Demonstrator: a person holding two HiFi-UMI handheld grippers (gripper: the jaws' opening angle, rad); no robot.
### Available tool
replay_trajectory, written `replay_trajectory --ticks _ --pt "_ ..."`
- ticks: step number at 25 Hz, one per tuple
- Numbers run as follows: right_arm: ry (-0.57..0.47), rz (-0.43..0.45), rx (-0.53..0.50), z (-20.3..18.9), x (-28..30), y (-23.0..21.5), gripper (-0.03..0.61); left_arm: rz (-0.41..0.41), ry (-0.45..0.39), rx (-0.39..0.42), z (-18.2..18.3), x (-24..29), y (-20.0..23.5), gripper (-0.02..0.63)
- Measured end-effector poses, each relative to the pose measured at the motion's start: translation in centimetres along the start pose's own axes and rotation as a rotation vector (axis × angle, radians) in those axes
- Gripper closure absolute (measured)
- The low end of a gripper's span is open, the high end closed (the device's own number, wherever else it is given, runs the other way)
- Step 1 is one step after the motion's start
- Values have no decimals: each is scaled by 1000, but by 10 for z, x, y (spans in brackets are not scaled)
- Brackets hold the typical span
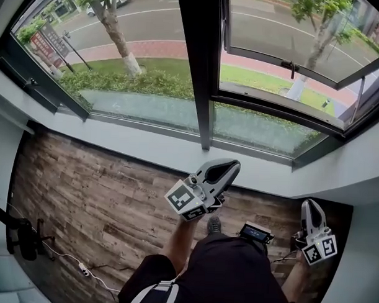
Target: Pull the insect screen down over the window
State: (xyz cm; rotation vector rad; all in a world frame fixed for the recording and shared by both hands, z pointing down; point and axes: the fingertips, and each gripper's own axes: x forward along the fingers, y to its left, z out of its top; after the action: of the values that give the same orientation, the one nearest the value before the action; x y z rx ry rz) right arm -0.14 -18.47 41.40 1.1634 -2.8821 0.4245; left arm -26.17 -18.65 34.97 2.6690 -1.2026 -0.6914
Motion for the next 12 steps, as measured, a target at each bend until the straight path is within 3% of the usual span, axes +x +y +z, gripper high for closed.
replay_trajectory --ticks 4,6,10,12 --pt "-9 11 -89 20 16 -11 571 -122 -45 113 38 30 -1 609" --pt "-22 21 -147 39 27 -19 566 -143 -83 185 62 50 -1 609" --pt "-53 89 -281 88 57 -32 521 -82 -168 374 107 83 5 609" --pt "-82 117 -365 120 67 -42 518 -54 -158 495 120 108 7 609"
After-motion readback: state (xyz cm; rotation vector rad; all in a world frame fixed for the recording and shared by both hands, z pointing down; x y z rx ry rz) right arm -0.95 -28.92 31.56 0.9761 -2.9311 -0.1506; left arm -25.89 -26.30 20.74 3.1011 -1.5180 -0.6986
